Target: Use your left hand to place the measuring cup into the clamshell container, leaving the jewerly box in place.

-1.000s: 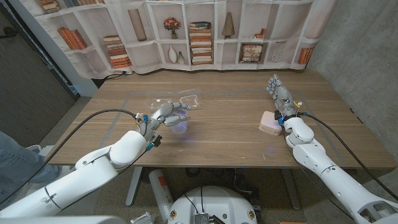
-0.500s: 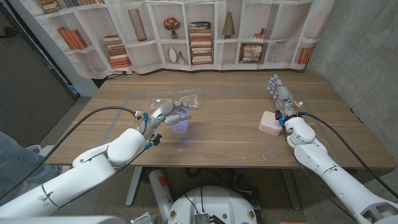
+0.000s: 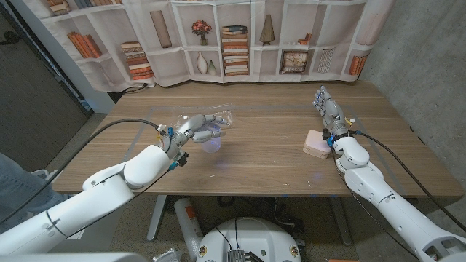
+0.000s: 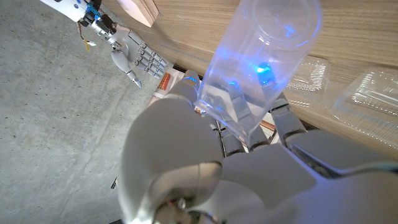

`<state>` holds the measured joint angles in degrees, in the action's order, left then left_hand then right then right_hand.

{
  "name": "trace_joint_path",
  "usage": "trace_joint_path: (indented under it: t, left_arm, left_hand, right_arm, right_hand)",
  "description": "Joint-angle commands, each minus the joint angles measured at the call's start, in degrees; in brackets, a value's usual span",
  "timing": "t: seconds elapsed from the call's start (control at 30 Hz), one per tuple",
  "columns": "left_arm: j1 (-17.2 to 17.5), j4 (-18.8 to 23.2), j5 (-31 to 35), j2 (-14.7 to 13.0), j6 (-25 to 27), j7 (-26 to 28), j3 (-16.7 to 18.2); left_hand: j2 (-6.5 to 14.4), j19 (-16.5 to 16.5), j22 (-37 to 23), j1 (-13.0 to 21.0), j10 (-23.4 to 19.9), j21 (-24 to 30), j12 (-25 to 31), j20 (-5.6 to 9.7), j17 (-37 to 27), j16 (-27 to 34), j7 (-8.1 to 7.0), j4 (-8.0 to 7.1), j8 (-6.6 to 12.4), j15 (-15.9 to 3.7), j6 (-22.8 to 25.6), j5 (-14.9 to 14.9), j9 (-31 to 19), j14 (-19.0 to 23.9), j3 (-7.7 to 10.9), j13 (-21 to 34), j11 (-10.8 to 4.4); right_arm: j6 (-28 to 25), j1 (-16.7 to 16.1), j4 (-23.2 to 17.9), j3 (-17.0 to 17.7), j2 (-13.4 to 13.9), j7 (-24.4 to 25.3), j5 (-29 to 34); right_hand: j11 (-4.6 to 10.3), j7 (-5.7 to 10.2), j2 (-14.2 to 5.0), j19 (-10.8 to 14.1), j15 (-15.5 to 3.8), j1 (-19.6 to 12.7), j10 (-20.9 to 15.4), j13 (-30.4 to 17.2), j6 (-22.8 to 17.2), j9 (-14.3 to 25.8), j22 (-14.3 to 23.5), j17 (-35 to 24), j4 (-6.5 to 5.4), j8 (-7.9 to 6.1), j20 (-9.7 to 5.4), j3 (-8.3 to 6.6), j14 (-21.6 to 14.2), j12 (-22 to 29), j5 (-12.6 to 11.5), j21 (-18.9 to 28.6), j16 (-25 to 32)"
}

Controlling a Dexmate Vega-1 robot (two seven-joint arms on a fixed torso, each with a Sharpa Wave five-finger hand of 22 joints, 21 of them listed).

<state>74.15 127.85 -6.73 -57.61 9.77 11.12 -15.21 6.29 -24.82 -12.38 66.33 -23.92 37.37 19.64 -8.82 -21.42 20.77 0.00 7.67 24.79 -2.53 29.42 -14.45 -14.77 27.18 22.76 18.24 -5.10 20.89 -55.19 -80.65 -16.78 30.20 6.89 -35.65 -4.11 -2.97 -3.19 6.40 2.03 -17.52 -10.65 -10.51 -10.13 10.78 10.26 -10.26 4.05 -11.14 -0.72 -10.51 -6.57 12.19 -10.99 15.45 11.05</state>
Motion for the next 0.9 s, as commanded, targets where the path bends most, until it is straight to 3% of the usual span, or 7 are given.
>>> trace_joint_path:
  t: [0.03,0.9]
  left_arm:
    - [-0.9,0.6,-0.1,-0.7,0.2,-1.1,0.8]
    - [-2.3,2.9,0.6,-1.7,1.3,-2.5,2.0]
  left_hand:
    - [1.0,0.4,-0.1,0.4,-0.5,0.2,-0.2,0.07,-0.1,-0.3,0.39,-0.27,0.36,0.16,0.2,-0.6,-0.3,0.4,0.7,0.3,0.06]
    - [1.0,0.7,0.0,0.3,-0.9,0.9,-0.4,-0.03,-0.4,-0.6,0.43,-0.16,0.46,0.2,0.4,-0.6,-0.4,0.6,1.16,0.7,0.25]
  right_arm:
    - [-0.1,0.5,0.6,-0.2,-0.4,-0.2,0.0]
    - [0.2,1.3,1.7,-0.2,-0.4,-0.7,-0.1]
  right_hand:
    - [0.02,-0.1,-0.36,0.4,0.08,-0.1,-0.4,-0.2,-0.6,0.2,0.2,-0.2,0.19,-0.22,0.05,-0.24,-0.3,0.2,0.0,-0.1,-0.2]
    - [-0.07,-0.1,-0.38,0.6,0.1,-0.1,-0.5,-0.2,-0.7,0.2,0.2,-0.2,0.31,-0.21,-0.04,-0.19,-0.3,0.2,0.0,-0.5,-0.2]
